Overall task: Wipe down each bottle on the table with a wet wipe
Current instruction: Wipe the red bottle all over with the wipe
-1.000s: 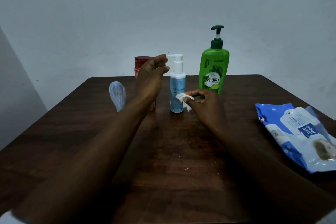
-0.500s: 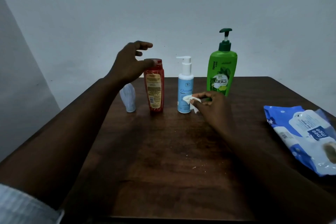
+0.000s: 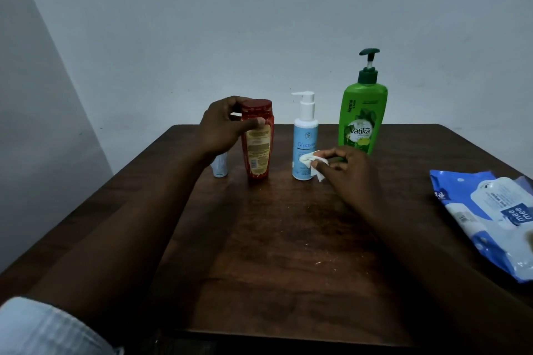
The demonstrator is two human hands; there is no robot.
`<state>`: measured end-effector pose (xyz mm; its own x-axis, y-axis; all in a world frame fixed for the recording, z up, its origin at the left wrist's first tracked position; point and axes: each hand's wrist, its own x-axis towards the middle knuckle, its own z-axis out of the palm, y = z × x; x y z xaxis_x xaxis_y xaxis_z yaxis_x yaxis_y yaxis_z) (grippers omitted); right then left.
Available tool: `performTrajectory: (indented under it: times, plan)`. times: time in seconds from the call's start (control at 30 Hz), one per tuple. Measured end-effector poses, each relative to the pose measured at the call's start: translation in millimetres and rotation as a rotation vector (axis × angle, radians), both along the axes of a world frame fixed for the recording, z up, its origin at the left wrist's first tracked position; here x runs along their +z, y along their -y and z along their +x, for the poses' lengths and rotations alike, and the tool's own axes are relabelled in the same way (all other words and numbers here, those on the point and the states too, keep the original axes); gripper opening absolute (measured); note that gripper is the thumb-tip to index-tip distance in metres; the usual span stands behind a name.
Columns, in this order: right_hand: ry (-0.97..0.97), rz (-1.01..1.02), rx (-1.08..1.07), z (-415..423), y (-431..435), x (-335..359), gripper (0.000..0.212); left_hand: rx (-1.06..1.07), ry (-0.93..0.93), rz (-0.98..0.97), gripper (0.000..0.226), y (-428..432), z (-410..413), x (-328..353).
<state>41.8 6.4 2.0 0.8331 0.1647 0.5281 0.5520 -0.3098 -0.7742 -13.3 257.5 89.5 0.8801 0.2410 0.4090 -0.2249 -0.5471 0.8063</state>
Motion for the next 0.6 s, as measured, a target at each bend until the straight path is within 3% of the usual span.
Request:
performTrajectory:
  times: [0.17,0.4,0.6]
  plan:
    - [-0.023,0.028,0.011,-7,3,5,0.020,-0.005,0.008,-0.092,0.035,17,-31,2]
    - [-0.133,0.215,0.057,-41,12,34,0.016,-0.152,-0.085,-0.441,0.026,39,-70,1]
    - [-0.262,0.393,0.143,-78,27,49,0.013,-0.238,-0.142,-0.522,0.018,57,-78,-22]
